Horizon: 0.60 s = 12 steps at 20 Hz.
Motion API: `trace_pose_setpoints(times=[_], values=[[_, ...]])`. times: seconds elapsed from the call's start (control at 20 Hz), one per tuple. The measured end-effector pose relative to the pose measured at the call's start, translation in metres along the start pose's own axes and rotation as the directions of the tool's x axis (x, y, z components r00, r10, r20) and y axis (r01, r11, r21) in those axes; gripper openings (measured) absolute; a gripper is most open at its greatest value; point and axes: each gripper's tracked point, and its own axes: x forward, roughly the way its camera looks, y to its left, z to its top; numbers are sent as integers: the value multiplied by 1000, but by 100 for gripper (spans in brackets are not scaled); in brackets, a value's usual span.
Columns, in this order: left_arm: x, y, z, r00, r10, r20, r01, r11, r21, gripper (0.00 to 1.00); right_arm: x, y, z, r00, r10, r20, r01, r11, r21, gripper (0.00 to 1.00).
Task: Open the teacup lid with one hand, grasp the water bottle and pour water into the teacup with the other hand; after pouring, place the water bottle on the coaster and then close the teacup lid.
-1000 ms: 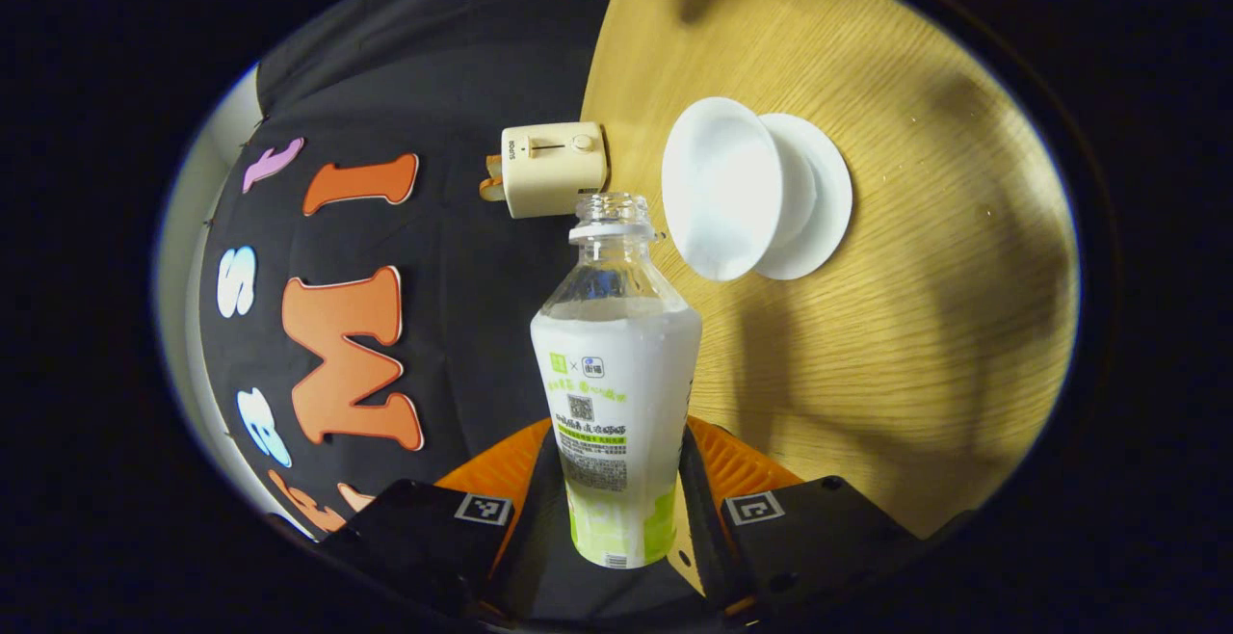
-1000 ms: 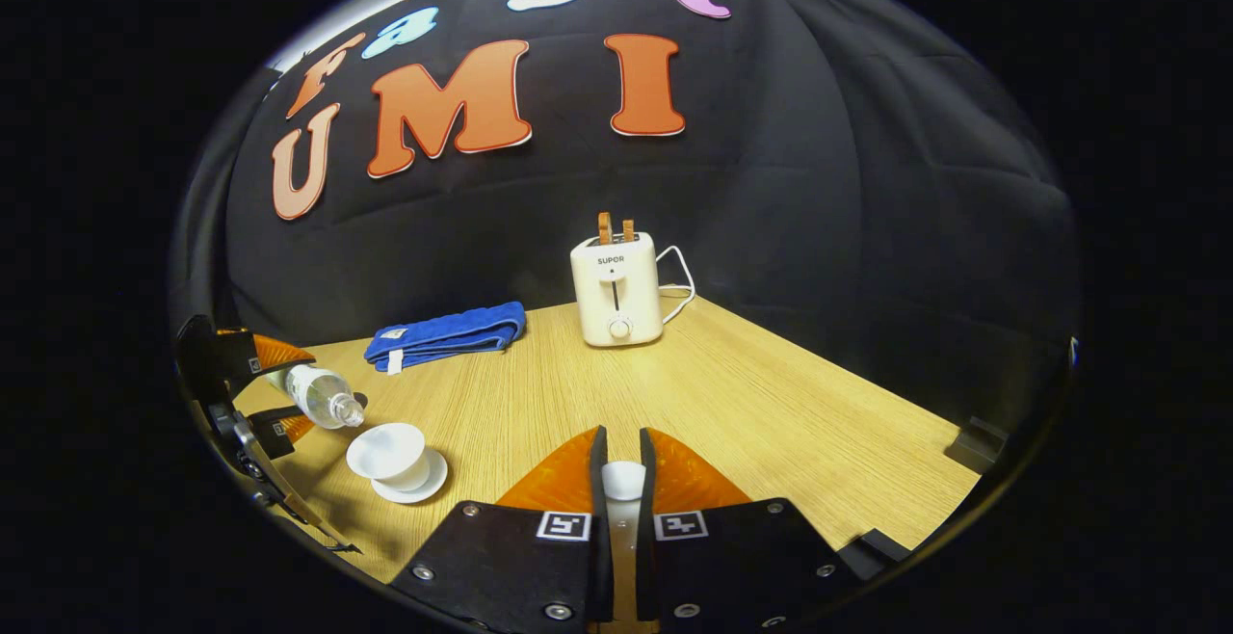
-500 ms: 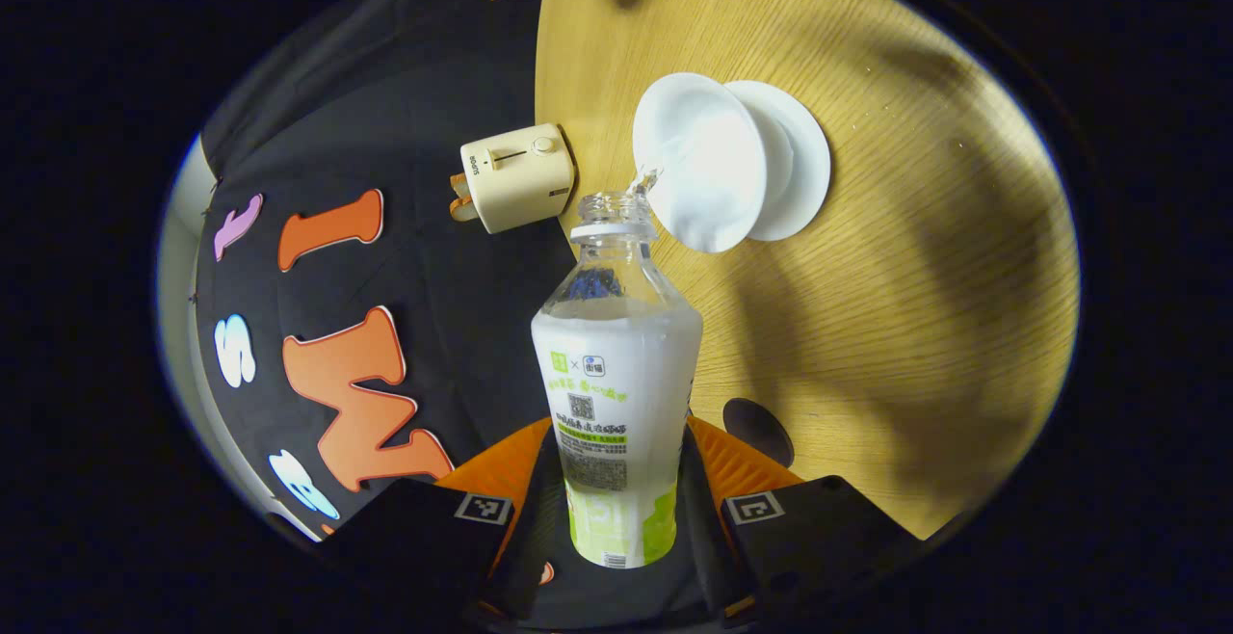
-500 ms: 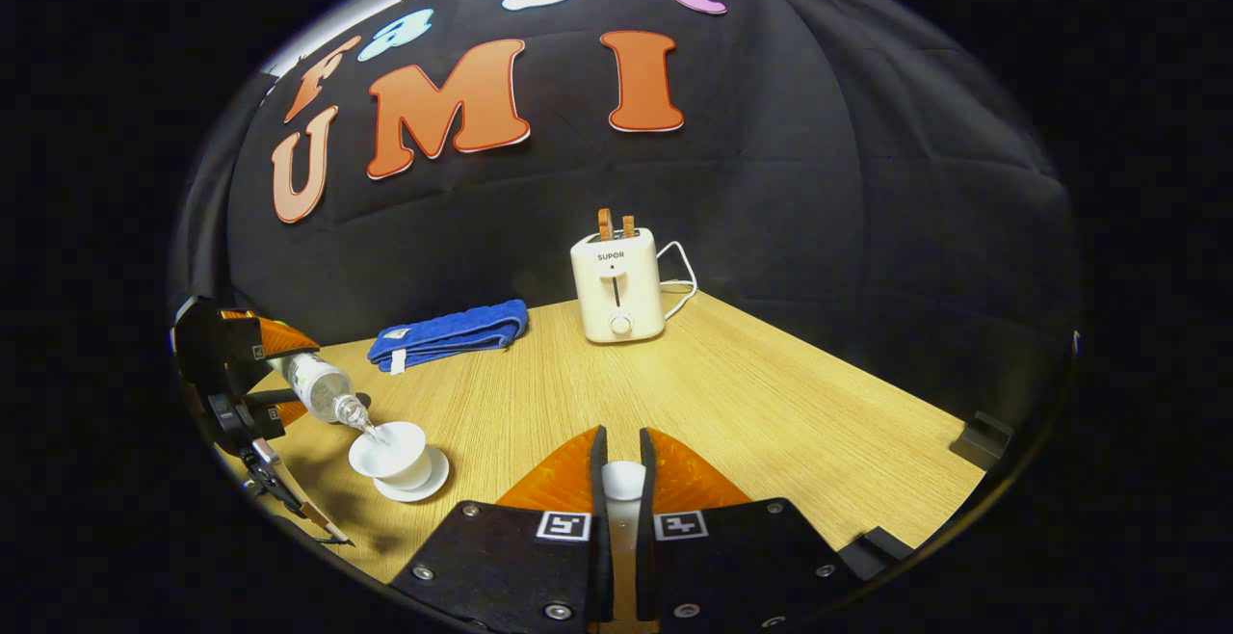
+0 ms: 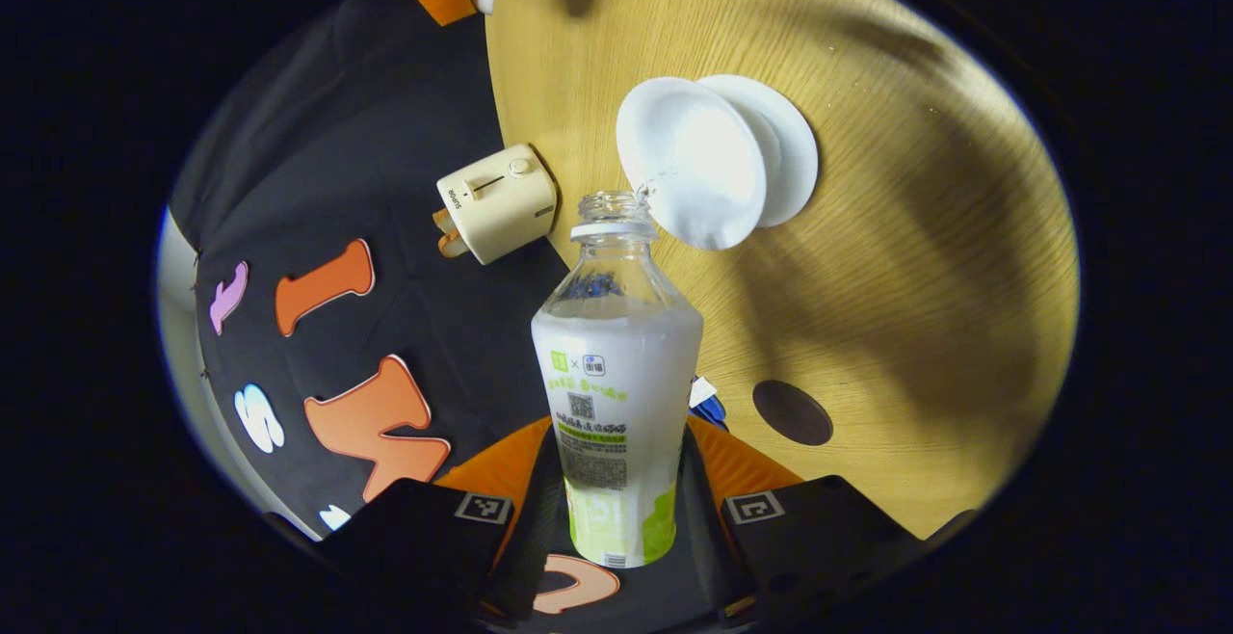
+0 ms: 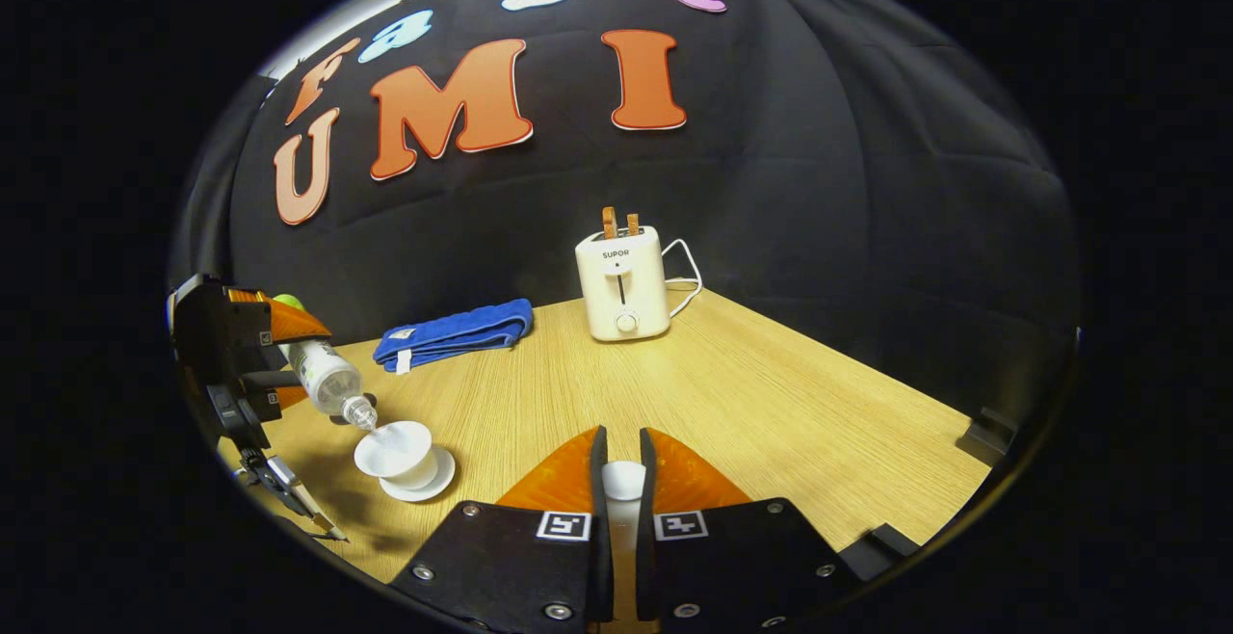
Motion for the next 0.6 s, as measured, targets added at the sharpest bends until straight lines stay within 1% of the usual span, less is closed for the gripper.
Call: trace_pose_setpoints(times=[0.05, 0.1, 0.25, 0.3, 0.4, 0.6], values=[[-1, 1, 1, 1000, 2, 2, -2, 1000, 15, 66, 0, 0, 0, 1000, 1, 0, -1, 1000, 3, 10], [0, 4, 1, 1000, 4, 2, -4, 999, 34, 67, -1, 0, -1, 1000, 2, -1, -2, 1000, 6, 10], [2, 12, 1, 1000, -1, -5, 1, 997, 83, 65, 0, -2, -2, 1000, 0, -3, 0, 1000, 6, 10], [4, 14, 0, 1000, -5, -9, 6, 995, 98, 67, 0, -3, -2, 1000, -2, -3, 2, 1000, 9, 10], [5, 15, 0, 1000, -18, -11, 19, 993, 114, 67, 1, -5, -2, 1000, -1, -3, 1, 1000, 14, 10], [4, 20, 0, 1000, -17, -11, 19, 986, 167, 65, 2, -8, 0, 1000, -8, -1, 8, 1000, 25, 10]])
